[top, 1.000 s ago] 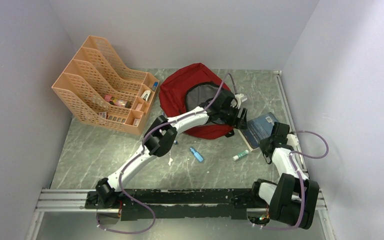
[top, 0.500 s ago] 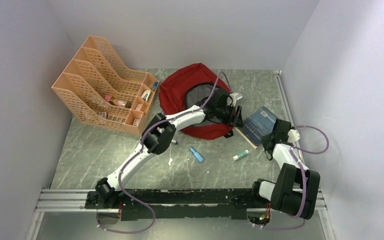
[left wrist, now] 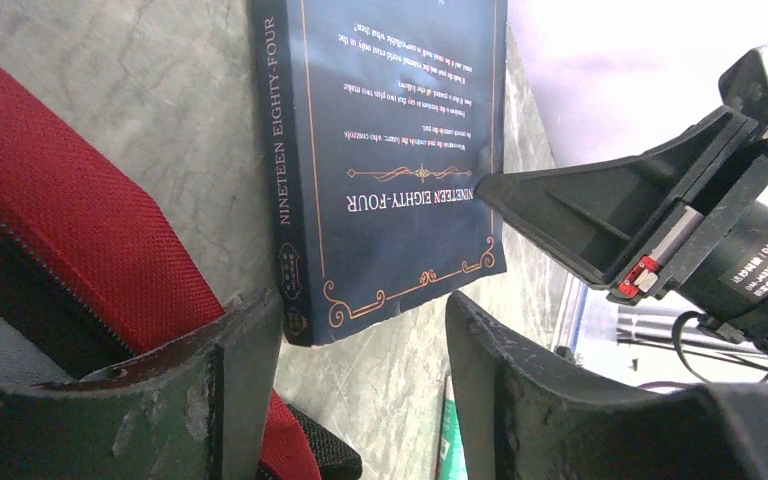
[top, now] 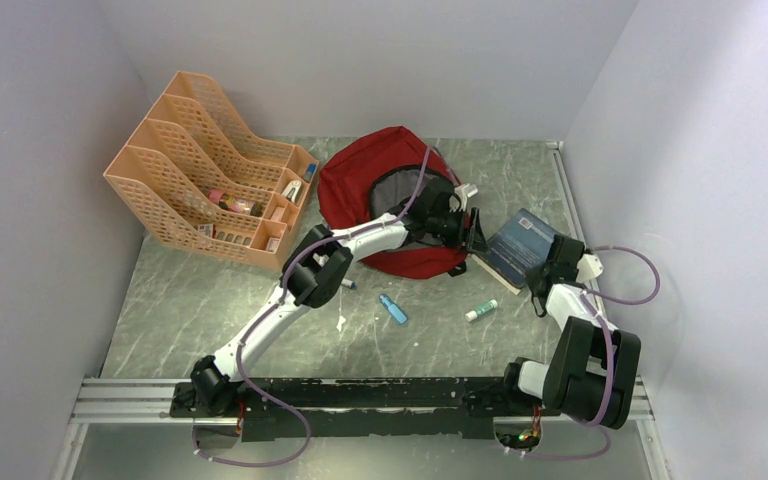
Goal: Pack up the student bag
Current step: Move the book to the center of the board, then pick up the book from the center of the board.
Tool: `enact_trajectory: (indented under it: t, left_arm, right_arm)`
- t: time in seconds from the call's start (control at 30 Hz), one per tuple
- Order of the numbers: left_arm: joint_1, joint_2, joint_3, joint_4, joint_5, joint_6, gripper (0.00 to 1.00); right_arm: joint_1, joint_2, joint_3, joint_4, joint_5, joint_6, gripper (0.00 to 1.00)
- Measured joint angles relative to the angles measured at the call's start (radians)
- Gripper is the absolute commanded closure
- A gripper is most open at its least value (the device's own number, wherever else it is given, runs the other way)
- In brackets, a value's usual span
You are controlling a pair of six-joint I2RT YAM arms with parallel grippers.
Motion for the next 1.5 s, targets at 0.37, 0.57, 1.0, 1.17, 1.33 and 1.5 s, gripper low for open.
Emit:
enact_trajectory:
  t: [0.37,0.57,1.0,1.17,1.33,1.5]
  left_arm:
    - [-0.048,0.000,-0.109,0.227,0.157,-0.275,0.39]
    - [-0.131,0.001,-0.113,0.245,0.243,-0.331,0.36]
    - [-0.043,-0.024,-0.113,0.097,0.111,-0.213,0.31]
    - [0.004,-0.074,-0.112,0.043,0.017,-0.140,0.30]
    - [0.039,-0.078,-0.102,0.058,-0.031,-0.130,0.28]
    - [0.053,-0.063,0.002,0.038,-0.102,-0.102,0.26]
  right_arm:
    - [0.003,0.034,0.000,0.059,-0.046,0.010,1.00]
    - [0.008,0.043,0.000,0.077,-0.073,0.024,1.00]
    - [0.013,-0.012,-0.018,0.031,-0.063,0.062,1.00]
    - [0.015,-0.069,-0.019,-0.061,-0.057,0.060,1.00]
    - [0.015,-0.122,-0.027,-0.130,-0.082,0.051,1.00]
    - [0.015,-0.188,-0.044,-0.202,-0.088,0.043,1.00]
